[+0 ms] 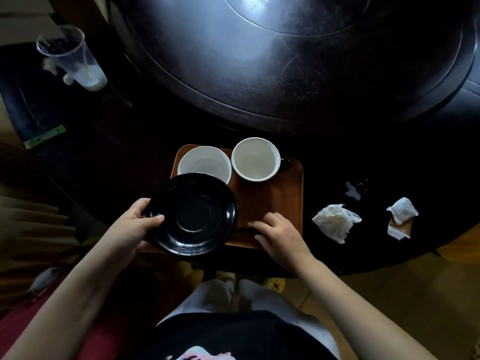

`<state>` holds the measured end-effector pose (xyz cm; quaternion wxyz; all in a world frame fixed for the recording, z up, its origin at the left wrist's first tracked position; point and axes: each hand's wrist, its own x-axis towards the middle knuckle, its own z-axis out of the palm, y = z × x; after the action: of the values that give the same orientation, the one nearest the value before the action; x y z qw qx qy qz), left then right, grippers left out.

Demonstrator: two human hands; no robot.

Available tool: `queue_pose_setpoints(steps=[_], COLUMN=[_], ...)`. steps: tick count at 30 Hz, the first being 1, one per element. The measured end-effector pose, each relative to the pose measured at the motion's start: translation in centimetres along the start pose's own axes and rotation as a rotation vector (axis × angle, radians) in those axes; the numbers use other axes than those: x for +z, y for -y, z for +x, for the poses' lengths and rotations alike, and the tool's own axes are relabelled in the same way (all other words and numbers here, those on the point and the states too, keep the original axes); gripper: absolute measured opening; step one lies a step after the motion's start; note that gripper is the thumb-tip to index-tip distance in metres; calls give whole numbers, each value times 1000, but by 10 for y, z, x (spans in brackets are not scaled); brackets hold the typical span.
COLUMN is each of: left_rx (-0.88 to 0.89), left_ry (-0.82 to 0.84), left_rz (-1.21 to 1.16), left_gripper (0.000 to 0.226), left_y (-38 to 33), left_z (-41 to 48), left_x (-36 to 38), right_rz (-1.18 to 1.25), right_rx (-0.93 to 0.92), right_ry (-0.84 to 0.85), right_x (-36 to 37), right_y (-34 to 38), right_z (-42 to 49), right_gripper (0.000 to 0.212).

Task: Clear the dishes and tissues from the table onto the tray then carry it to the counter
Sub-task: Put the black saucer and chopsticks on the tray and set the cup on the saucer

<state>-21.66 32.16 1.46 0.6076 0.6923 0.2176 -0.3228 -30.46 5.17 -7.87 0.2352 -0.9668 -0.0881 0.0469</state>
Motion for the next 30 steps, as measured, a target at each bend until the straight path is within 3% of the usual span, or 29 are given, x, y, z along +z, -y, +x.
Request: queue_pose_setpoints(steps=[3,6,8,11,14,18,22,26,27,30], left_rx=[4,3,5,2,-18,-11,-74,-49,-56,-98], left_ry=[13,45,63,99,145,224,282,201,193,173], left_rz=[19,42,70,101,103,184,204,248,201,16], left_gripper=[24,21,20,21,24,20,17,98,94,40], left_y=[3,5,7,9,13,19,17,2,-4,-18], left_z=[1,3,5,12,19,26,34,55,58,65], left_x=[7,21,34,58,83,107,123,139,145,163], right_rz=[24,86,326,724,684,649,734,797,781,713], right_rx=[6,104,238,497,622,708,749,838,853,881], right_ry=[1,-65,-147,-78,-31,29,-95,-240,-263,-327], right_x=[-1,-10,-24,-44,-48,-52,-60,-67,-68,-70], right_y=[3,4,9,12,0,-16,-22,-28,-30,-34], right_z=[-1,-4,-4,-3,-6,-18,-30,-36,-38,-42], right_gripper=[31,44,52,36,18,32,35,32,33,36])
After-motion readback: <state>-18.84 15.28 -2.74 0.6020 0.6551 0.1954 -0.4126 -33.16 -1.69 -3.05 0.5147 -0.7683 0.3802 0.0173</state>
